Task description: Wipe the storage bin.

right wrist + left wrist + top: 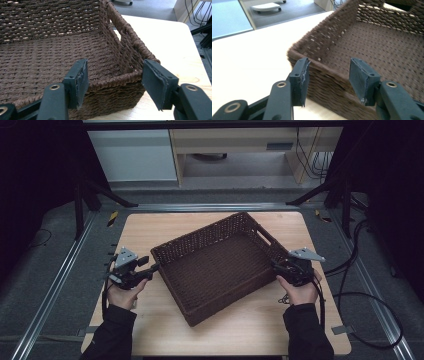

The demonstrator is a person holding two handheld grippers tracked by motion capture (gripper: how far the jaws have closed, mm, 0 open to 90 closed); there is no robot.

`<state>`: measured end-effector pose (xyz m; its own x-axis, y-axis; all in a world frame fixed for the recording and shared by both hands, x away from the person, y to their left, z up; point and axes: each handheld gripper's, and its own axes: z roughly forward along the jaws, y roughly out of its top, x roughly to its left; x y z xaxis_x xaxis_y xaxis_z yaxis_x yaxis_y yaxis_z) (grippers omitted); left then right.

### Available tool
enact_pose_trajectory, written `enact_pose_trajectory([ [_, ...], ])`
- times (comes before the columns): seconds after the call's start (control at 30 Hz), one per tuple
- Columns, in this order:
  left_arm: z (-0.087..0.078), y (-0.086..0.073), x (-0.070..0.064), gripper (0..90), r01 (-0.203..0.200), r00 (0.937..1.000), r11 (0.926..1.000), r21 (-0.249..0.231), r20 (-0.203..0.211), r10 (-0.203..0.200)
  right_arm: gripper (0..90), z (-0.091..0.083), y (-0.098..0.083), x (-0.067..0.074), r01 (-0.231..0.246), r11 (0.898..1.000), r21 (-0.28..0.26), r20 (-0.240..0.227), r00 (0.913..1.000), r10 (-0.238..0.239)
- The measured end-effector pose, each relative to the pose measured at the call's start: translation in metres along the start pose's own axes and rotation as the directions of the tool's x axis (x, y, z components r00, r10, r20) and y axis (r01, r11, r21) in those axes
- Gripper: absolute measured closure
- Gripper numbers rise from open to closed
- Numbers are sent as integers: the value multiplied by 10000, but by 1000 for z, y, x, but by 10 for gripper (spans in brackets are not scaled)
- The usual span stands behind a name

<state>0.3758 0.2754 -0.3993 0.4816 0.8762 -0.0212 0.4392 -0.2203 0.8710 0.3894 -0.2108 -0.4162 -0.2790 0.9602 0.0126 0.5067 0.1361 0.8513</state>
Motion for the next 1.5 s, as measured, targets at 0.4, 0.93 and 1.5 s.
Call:
enact_pose_trajectory([
  [0.4,32,5,18,522,-158,9998,9987,492,-140,165,385,5,1,-2,-17,9999,-167,68,10000,18],
  [0.93,6,-7,-7,598,-472,9988,9981,392,124,467,423,1,1,13,-29,9999,-110,-1065,9943,17],
  [1.5,13,-5,5,617,-356,9994,9981,503,19,356,489,4,4,18,263,9994,-234,-924,9953,-283],
])
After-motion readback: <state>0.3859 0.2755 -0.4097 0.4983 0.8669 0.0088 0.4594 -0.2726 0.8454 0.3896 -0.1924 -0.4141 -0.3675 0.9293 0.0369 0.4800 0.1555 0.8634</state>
